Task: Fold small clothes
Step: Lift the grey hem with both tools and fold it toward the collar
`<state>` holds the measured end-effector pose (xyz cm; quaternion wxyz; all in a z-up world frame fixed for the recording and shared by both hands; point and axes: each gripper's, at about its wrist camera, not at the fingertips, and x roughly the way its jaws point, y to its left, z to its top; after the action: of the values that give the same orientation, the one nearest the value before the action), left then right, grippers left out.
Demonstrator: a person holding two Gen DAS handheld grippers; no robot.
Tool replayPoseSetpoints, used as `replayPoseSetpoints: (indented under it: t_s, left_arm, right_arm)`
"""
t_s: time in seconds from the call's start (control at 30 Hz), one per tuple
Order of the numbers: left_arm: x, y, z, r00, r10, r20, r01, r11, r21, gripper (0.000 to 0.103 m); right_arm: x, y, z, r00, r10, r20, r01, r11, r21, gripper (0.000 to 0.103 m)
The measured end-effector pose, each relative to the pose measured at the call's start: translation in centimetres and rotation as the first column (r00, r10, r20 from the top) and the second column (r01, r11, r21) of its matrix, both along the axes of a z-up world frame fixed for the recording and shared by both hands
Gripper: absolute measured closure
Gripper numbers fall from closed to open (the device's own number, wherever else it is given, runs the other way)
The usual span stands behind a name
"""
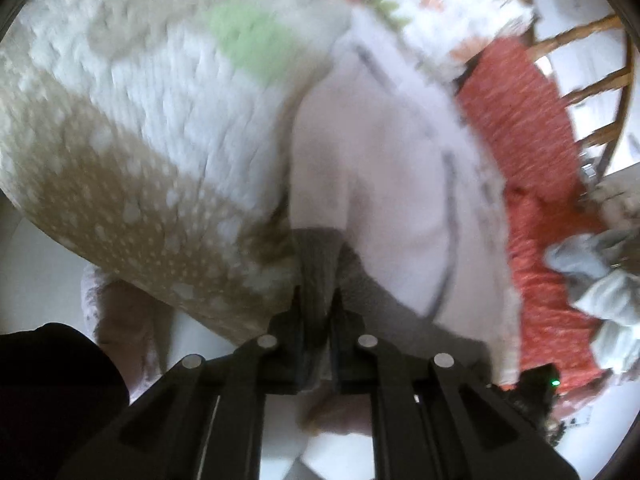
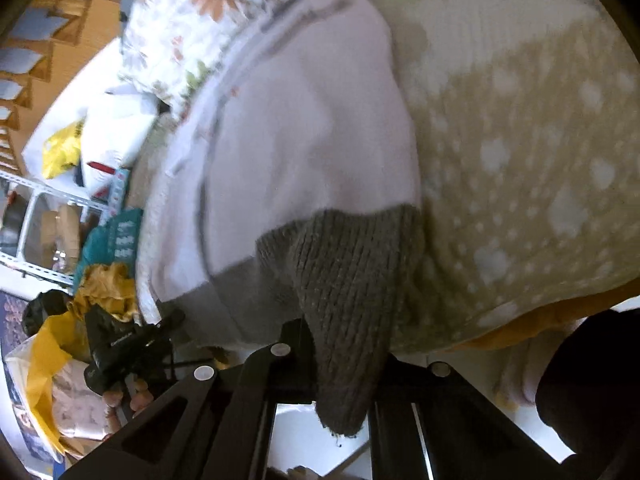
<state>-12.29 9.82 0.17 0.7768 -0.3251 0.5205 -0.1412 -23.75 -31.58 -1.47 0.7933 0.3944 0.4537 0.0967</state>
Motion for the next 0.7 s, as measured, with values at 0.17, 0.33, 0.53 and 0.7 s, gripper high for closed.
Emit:
replayPoseSetpoints:
  t_s: [0.17,0.33,0.53,0.7]
  left_arm:
    - [-3.2,0.9,3.8,0.997,-0.007,0.083,0.009,1.0,-0.025,0.097]
    - [-4.8,1.1,4.2,0.996,-0.002,0.089,0.005,1.0,-0.029,0.097]
    - [-2.1,0.9,3.4,0.998,0.008,0.059,-0.008,1.0,-0.008,0.098]
    - [3.6,0.2,5.7,0.993,0.013,0.114,-0.015,1.0,0.015,0.098]
  right_arm:
    - [-2.5,1.2,2.9,0.995,0.064,0.076,-0.064,0.998,-0.002,0.099]
    - [-3.7,2.2,2.5,0.991,0.118,0.068,-0.116,0.993,-0.032,0.099]
    - [-1.9,2.3,4.3,0.984,0.158,0.086,-0.144,0.977,-0.155,0.099]
    - [1.8,2.5,8.1,0.977,0.168,0.131,-0.133,0.962,-0.24,0.099]
